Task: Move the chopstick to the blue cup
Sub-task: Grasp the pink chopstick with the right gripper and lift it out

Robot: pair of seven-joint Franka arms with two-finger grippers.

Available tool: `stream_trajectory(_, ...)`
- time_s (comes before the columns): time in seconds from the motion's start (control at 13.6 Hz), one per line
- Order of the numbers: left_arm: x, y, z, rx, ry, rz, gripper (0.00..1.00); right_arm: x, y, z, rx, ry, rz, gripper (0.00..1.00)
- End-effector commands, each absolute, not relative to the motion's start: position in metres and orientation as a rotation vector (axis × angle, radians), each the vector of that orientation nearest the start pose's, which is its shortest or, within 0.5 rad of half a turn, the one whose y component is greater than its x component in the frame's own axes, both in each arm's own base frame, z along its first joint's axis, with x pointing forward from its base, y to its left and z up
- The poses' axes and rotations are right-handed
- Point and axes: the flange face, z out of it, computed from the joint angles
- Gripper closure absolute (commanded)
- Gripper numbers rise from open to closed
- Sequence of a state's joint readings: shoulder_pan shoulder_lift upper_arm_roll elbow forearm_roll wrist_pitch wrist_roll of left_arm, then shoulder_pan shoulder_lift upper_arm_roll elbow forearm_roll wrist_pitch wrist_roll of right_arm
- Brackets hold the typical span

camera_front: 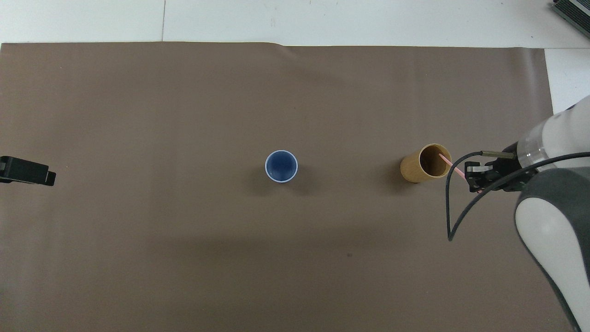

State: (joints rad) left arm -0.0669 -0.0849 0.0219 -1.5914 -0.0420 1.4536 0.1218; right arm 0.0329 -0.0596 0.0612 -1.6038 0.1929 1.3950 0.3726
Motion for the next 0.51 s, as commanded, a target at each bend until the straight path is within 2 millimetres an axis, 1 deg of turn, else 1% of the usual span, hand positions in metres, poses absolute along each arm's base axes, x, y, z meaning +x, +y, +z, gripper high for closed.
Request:
stream_trajectory(0.0, 0.516, -0.027, 0.653, -3.177, 0.291, 0.082, 0.0, 0.52, 0.09, 0.634, -2.774, 0.617, 0.345, 1.0)
stream_trajectory(0.15, 0.518, -0.028, 0.654, -3.18, 0.294, 0.063, 0.0, 0.526, 0.115, 0.64, -2.631, 0.78, 0.326, 1.0)
stream_trajectory(0.22, 0.52, -0.029, 0.654, -3.179, 0.295, 0.048, 0.0, 0.523, 0.142, 0.642, -2.598, 0.81, 0.339, 1.0)
stream_trajectory(0.37, 0.52, -0.027, 0.653, -3.18, 0.29, 0.048, 0.0, 0.53, 0.192, 0.634, -2.521, 0.906, 0.343, 1.0)
stream_trajectory(0.44, 0.52, -0.023, 0.655, -3.181, 0.279, 0.042, 0.0, 0.529, 0.217, 0.63, -2.497, 0.93, 0.354, 1.0)
